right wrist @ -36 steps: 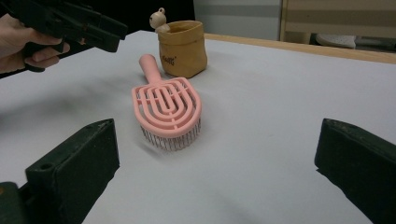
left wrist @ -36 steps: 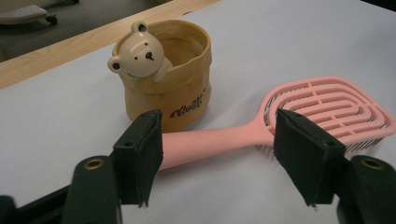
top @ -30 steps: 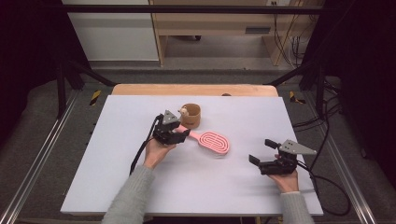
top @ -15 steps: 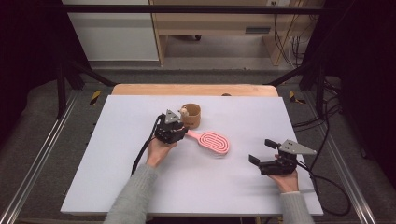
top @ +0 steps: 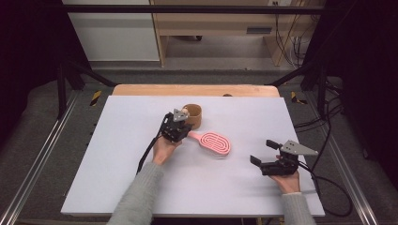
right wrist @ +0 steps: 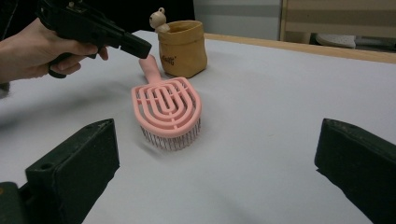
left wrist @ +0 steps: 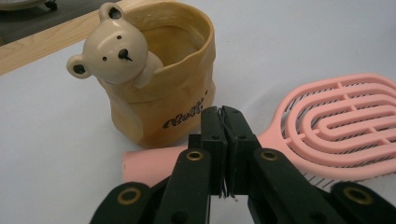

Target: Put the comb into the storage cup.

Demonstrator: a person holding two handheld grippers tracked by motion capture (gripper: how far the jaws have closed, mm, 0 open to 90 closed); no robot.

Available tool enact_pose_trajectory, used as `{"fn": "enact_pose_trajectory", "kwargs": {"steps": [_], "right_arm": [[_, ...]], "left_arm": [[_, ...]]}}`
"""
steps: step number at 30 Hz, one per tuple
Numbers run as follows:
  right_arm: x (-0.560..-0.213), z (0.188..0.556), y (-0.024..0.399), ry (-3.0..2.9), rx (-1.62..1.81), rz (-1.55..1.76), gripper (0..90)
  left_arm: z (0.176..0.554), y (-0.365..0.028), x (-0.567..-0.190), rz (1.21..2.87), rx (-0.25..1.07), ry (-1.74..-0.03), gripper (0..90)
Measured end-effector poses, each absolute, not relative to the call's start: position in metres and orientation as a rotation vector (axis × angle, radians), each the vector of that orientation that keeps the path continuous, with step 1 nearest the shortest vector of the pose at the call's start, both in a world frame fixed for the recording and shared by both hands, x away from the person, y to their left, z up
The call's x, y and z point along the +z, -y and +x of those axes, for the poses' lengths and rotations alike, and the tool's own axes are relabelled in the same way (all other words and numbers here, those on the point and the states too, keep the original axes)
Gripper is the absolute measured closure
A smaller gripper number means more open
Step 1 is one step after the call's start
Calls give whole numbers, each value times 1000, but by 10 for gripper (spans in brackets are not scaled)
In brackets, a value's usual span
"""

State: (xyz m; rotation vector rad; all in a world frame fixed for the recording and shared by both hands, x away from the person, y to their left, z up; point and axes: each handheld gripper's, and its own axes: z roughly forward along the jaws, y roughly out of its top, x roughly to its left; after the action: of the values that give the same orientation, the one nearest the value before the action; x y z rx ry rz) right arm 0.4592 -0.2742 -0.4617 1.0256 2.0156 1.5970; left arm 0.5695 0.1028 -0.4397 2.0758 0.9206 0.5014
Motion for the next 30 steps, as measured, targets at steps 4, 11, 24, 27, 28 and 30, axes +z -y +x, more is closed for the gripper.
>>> {"fn": "enact_pose_trajectory", "kwargs": {"steps": [4,11,24,27,28,30], "right_arm": [[-462,459,274,-2014,1598,1026,2],[-462,459,274,-2013,1597,1025,2],[-462,459,274,-2015,1595,1029,2],[-462,459,274,-2015,1596,1028,2],[-462,459,274,-2015,1596,1029,2],[-462,459,274,-2016,1597,1031,2]], "left_arm": [[573,-102,-445,2094,499,-929,892],[576,-99,-450,2096,510,-930,893],[581,-103,-454,2114,520,-959,893],[581,-103,-455,2123,518,-954,893],[581,-104,-455,2127,516,-952,893],[581,-104,-454,2131,515,-949,894]]}}
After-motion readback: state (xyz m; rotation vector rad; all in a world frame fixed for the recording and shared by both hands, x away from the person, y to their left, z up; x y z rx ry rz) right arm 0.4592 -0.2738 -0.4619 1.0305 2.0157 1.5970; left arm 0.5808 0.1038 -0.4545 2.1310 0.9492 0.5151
